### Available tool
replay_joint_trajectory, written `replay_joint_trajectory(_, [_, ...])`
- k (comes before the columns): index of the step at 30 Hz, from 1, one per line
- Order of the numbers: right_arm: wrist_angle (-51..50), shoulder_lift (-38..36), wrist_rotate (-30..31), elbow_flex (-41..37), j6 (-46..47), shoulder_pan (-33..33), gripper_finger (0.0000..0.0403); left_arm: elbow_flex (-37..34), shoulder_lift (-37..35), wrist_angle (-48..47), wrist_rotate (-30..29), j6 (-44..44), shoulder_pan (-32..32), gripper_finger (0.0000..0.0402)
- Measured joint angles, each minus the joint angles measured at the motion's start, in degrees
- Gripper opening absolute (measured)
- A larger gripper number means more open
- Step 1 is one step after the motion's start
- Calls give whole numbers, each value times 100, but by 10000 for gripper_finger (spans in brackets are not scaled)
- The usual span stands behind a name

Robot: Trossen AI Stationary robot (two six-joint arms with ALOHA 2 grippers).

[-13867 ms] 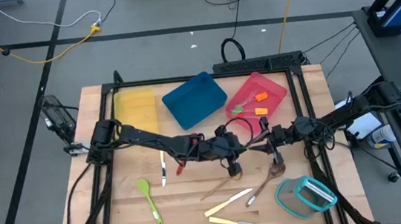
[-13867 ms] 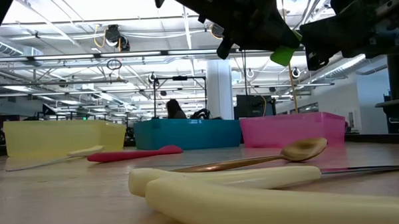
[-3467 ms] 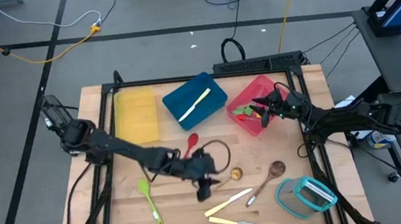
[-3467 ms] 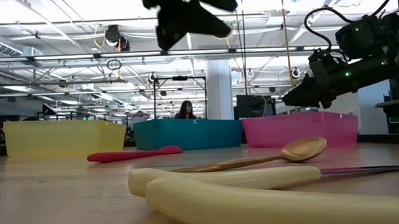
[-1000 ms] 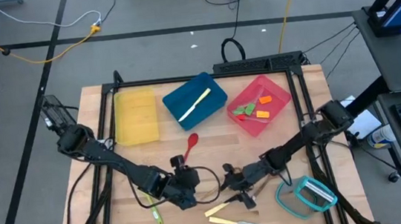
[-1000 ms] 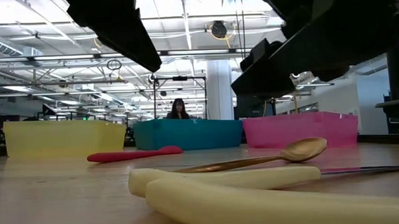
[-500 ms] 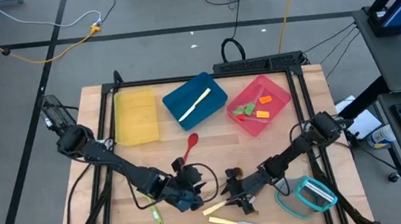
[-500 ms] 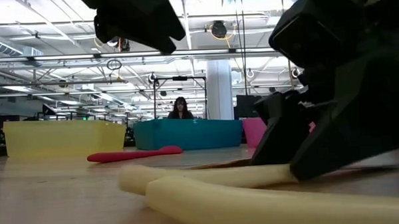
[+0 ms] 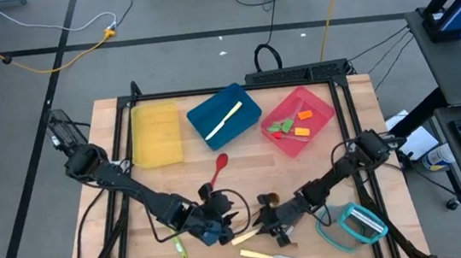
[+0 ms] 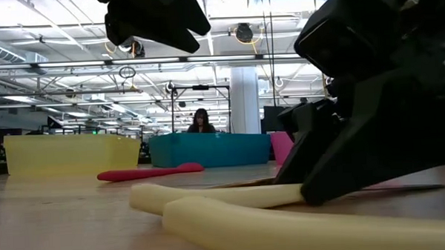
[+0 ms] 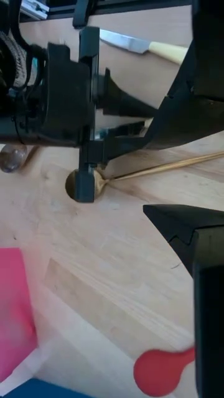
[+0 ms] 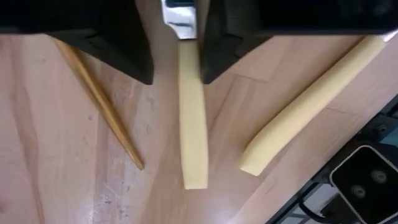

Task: Pick & Place Kitchen Items
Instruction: Put the yellow knife into the blue bin

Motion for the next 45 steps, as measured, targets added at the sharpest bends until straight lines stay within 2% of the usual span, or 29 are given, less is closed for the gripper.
replay_joint_trajectory(7, [-56, -4, 0, 0, 15, -104, 30, 0, 0, -16, 1, -98, 0, 159])
replay_joint_trajectory(15, [-189, -230, 13, -17, -64, -115, 31, 0, 0, -16, -1, -317, -4, 159])
replay_joint_trajectory(19, [-485, -746, 18, -14, -333, -160, 36, 0, 0, -16, -3, -458, -4, 159])
replay_joint_trajectory(25, [-1567, -1720, 27, -11, -564, -484, 35, 0, 0, -18, -132, -706, -58, 159])
replay_joint_trajectory(31, [-2487, -2300, 40, -11, -1044, -1232, 40, 0, 0, -23, -700, -195, -78, 159])
replay_joint_trajectory(38, [-2332, -2315, 17, -11, -1663, -2313, 41, 0, -60, -132, -744, 175, 112, 159])
replay_joint_trajectory(45, [-1893, -2315, -8, -7, -1737, -3176, 42, 0, -668, -728, -980, 186, 199, 159])
